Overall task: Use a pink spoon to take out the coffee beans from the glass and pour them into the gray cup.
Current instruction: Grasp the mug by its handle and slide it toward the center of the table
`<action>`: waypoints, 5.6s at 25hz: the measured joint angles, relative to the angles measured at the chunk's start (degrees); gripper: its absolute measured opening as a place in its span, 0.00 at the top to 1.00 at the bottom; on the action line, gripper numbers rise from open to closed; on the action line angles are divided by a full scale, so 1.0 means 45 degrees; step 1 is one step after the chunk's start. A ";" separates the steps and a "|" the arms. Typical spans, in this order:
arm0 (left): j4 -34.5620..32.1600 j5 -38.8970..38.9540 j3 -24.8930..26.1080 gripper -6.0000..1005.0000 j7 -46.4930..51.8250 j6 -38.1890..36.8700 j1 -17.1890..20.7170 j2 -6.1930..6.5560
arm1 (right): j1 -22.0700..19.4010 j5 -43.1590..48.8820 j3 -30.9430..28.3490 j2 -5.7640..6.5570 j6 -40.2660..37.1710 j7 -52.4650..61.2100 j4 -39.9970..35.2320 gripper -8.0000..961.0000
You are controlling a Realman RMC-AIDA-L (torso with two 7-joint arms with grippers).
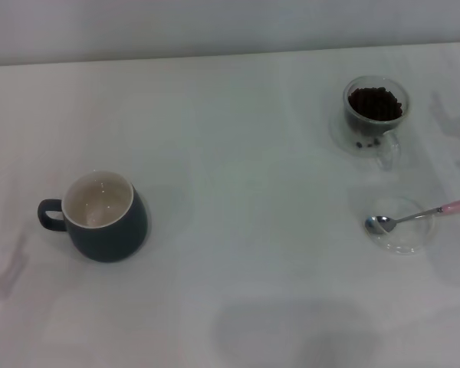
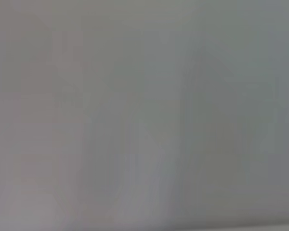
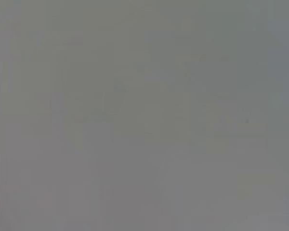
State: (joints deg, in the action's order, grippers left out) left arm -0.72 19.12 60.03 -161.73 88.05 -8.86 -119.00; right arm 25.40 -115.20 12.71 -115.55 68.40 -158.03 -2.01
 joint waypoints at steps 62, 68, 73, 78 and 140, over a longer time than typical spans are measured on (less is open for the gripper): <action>0.0395 -0.1687 0.0071 0.16 -0.0037 -0.4220 -0.2564 0.0004 | -0.0030 -0.0050 -0.0071 -0.0031 0.0328 0.0021 0.0096 0.09; 0.0378 -0.1678 0.0106 0.23 -0.0037 -0.4236 -0.2687 0.0031 | -0.0021 -0.0064 -0.0071 -0.0044 0.0319 0.0020 0.0112 0.09; 0.0374 -0.1656 0.0124 0.30 -0.0037 -0.4238 -0.2694 0.0040 | -0.0014 -0.0065 -0.0071 -0.0044 0.0317 0.0020 0.0115 0.09; 0.0386 -0.1649 0.0124 0.48 -0.0037 -0.4238 -0.2778 0.0032 | 0.0056 -0.0064 -0.0071 -0.0045 0.0316 0.0021 0.0115 0.09; 0.3109 -0.3850 -0.1378 0.83 0.0037 -0.6885 -0.4281 -0.0306 | 0.0739 0.0056 0.0086 -0.0024 -0.0140 0.0021 0.0114 0.09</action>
State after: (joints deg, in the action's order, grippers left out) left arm 13.27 1.80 53.82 -161.56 57.07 -28.13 -120.38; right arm 28.73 -114.95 13.10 -115.66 67.77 -157.94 -1.50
